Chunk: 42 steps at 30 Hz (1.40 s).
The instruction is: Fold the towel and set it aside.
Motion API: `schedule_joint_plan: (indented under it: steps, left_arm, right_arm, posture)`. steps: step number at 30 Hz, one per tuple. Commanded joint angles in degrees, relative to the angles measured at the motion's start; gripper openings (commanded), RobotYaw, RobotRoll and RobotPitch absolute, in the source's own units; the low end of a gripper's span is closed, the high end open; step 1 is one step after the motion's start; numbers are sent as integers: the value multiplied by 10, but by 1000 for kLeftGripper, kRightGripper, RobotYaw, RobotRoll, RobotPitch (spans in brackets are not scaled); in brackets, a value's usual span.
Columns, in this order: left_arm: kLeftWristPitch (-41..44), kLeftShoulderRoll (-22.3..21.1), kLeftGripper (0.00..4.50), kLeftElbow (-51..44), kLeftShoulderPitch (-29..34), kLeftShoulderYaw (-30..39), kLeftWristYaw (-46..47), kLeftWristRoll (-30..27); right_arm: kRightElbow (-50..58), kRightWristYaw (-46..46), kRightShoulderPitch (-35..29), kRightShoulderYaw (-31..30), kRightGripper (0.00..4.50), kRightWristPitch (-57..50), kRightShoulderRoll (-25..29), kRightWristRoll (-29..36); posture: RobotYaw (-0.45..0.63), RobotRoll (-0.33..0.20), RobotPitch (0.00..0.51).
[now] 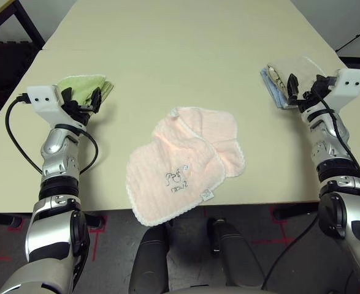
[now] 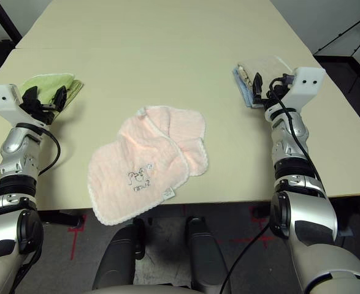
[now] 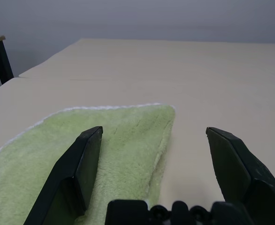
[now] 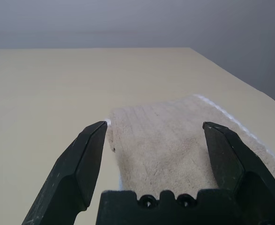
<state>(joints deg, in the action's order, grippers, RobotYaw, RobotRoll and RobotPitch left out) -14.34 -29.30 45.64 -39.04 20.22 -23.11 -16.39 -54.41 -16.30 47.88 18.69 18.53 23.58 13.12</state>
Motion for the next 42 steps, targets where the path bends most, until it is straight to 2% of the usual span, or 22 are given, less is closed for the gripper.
schedule_joint_plan:
  steps: [1,17,29,32,38,42]
  left_arm:
    - [0,5,4500,-1,7,-1,0,2]
    - [1,-2,4500,5,5,-3,-8,4]
    - [-69,-12,4500,23,-11,-1,62,40]
    - [-49,-14,4500,21,-14,-5,23,25]
    - [55,-63,4500,0,-22,-37,-227,-25]
    - [103,-86,4500,-14,-28,-56,-325,-33]
  right_arm:
    - [-8,3,-6,1,4453,3,2,-2]
    - [-12,-10,-11,-3,4453,-6,5,-4]
    - [-17,5,-2,11,4453,-9,4,4]
    - [-19,0,-1,6,4453,-8,4,1]
    - [-7,-39,-3,-10,4453,-13,-1,-1]
    - [6,-84,-5,-12,4453,-27,-5,11]
  posture:
    - [-41,0,146]
    - [-37,0,144]
    - [-30,0,141]
    - [-27,0,141]
    - [-22,0,148]
    - [-18,0,149]
